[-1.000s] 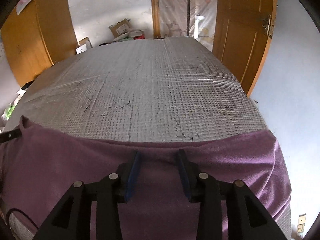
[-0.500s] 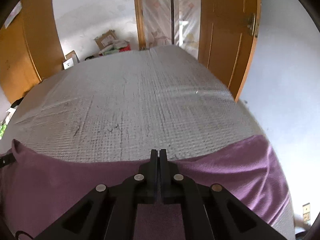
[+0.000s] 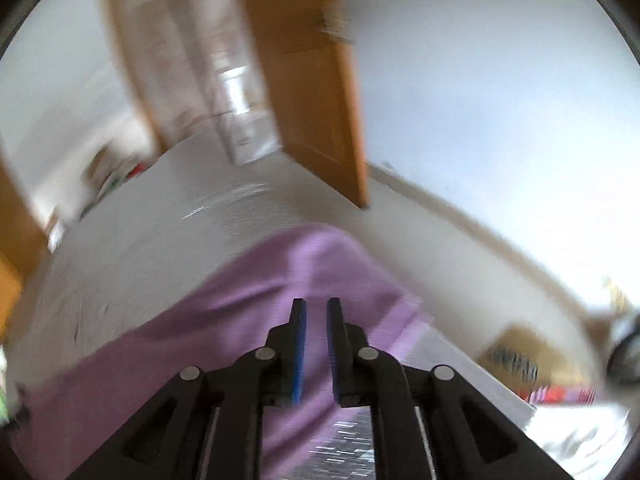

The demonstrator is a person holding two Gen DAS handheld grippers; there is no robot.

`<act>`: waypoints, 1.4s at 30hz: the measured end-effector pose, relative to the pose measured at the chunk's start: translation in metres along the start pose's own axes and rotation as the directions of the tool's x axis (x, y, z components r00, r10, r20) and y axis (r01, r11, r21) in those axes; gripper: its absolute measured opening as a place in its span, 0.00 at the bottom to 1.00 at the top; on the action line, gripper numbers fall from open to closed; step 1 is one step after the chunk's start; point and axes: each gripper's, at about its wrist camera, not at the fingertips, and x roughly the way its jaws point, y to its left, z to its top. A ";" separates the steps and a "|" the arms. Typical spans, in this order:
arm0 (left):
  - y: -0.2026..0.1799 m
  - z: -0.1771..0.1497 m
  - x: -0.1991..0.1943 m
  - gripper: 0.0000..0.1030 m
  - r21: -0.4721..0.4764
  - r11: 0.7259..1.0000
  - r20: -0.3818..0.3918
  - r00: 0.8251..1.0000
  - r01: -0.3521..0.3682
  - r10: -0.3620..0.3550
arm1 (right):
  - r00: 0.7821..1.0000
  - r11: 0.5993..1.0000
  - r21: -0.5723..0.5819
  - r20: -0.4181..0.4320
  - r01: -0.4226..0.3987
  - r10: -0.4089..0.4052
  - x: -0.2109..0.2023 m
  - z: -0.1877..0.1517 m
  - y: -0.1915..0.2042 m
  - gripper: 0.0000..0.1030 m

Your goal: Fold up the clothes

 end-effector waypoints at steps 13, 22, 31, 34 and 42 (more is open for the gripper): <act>0.005 0.000 0.001 0.17 -0.005 1.000 0.020 0.999 0.026 -0.025 | 0.993 0.999 0.039 -0.113 0.033 -0.028 0.034 0.003 -0.019 0.25; 0.006 0.000 0.001 0.17 -0.006 1.000 0.020 0.999 0.030 -0.030 | 0.996 0.996 -0.047 0.054 0.077 -0.074 -0.003 0.017 -0.004 0.02; 0.008 -0.001 0.001 0.17 -0.012 0.999 0.023 0.999 0.045 -0.044 | 0.985 0.983 -0.063 -0.004 0.172 -0.172 0.004 0.008 -0.007 0.02; 0.008 -0.001 0.001 0.17 -0.013 0.999 0.023 0.999 0.049 -0.048 | 0.984 0.985 -0.028 -0.062 0.168 -0.170 0.020 -0.001 -0.019 0.02; 0.006 -0.001 0.003 0.17 -0.008 0.999 0.025 0.999 0.042 -0.042 | 0.986 0.986 0.024 0.034 0.163 -0.164 -0.007 0.015 -0.021 0.06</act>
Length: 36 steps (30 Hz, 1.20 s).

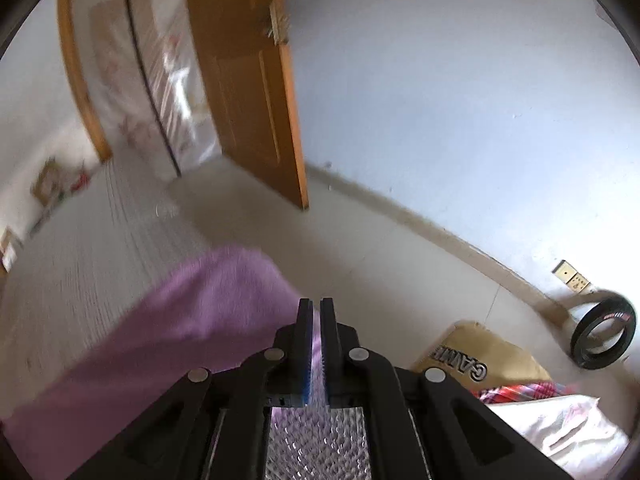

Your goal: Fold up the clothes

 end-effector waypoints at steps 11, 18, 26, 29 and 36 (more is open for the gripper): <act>0.001 0.000 0.002 0.17 -0.001 1.000 0.001 1.000 0.002 -0.002 | 0.969 0.976 -0.072 -0.155 -0.206 0.193 0.057 0.018 0.038 0.31; 0.001 0.000 0.002 0.17 0.000 1.000 0.001 1.000 0.001 -0.001 | 0.959 0.975 -0.052 -0.195 -0.218 0.204 0.074 0.024 0.045 0.09; 0.000 0.001 0.002 0.17 0.001 1.000 0.002 1.000 0.000 0.000 | 0.973 0.981 -0.064 -0.156 -0.182 0.171 0.070 0.032 0.044 0.01; 0.000 0.001 0.003 0.17 0.001 1.000 0.004 1.000 0.000 0.000 | 0.975 0.986 -0.048 -0.162 -0.161 0.152 0.075 0.033 0.040 0.01; -0.004 0.001 0.003 0.17 0.009 1.000 0.001 1.000 -0.015 0.015 | 0.983 0.986 -0.112 -0.151 -0.121 0.103 0.061 0.024 0.052 0.13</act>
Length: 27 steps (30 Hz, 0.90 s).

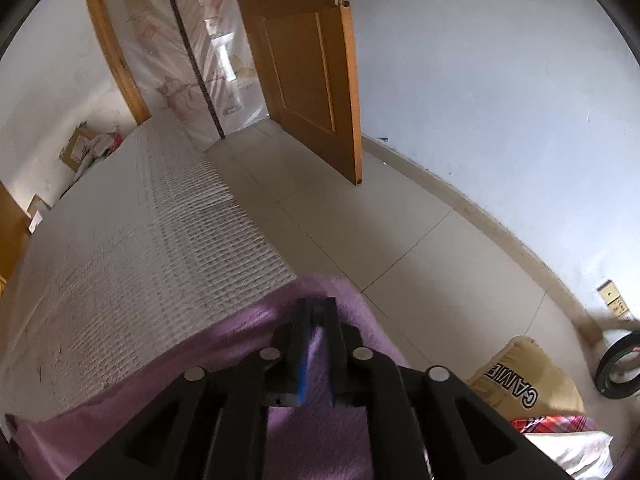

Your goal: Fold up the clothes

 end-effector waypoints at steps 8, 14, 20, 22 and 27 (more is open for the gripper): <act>-0.009 -0.008 -0.020 0.17 -0.001 0.999 -0.006 0.999 -0.049 0.049 | 0.983 0.971 -0.165 0.037 -0.171 0.180 -0.057 -0.042 0.046 0.24; -0.013 -0.037 -0.045 0.17 0.029 0.994 -0.004 0.995 -0.103 0.103 | 0.974 0.910 -0.358 0.016 -0.208 0.228 -0.072 -0.099 0.086 0.24; 0.002 -0.069 -0.069 0.17 0.010 0.987 0.004 0.987 -0.162 0.162 | 0.983 0.886 -0.443 0.052 -0.138 0.178 -0.083 -0.138 0.082 0.27; 0.007 -0.079 -0.077 0.17 0.002 0.986 0.010 0.986 -0.168 0.168 | 0.989 0.888 -0.451 0.061 -0.092 0.133 -0.090 -0.144 0.080 0.27; 0.015 -0.099 -0.100 0.17 -0.015 0.973 0.042 0.972 -0.231 0.231 | 0.964 0.863 -0.477 0.103 -0.168 0.245 -0.128 -0.157 0.097 0.27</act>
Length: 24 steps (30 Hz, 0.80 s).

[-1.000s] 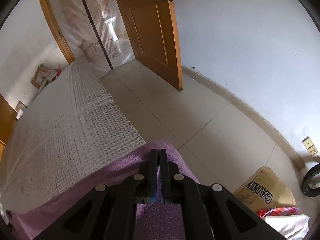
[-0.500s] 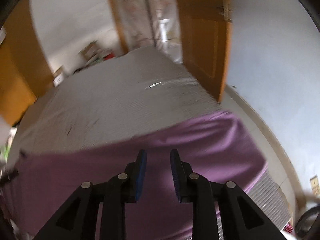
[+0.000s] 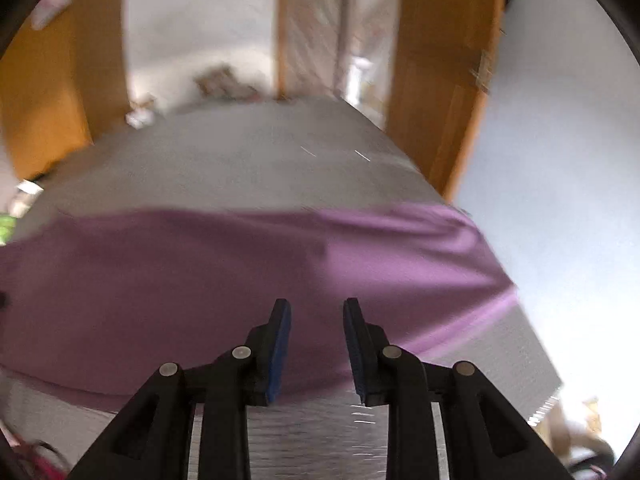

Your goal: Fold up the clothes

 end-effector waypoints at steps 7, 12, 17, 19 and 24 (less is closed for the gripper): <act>0.014 -0.022 -0.018 0.17 -0.058 0.998 0.022 0.999 -0.039 0.040 | 0.971 0.943 -0.229 -0.037 -0.240 0.238 0.007 0.000 0.106 0.27; 0.026 -0.040 -0.031 0.17 -0.115 0.993 0.054 0.998 -0.026 0.032 | 0.960 0.924 -0.262 -0.116 -0.278 0.256 0.015 -0.022 0.131 0.27; 0.042 -0.052 -0.046 0.17 -0.142 0.989 0.069 0.997 -0.034 0.044 | 0.951 0.915 -0.272 -0.158 -0.299 0.264 0.004 -0.029 0.133 0.27; 0.049 -0.057 -0.055 0.17 -0.167 0.985 0.083 0.995 -0.034 0.049 | 0.945 0.896 -0.313 -0.187 -0.315 0.267 -0.003 -0.032 0.139 0.27; 0.070 -0.065 -0.070 0.17 -0.225 0.970 0.095 0.988 -0.096 0.120 | 0.930 0.831 -0.419 -0.133 -0.366 0.343 -0.020 -0.016 0.188 0.27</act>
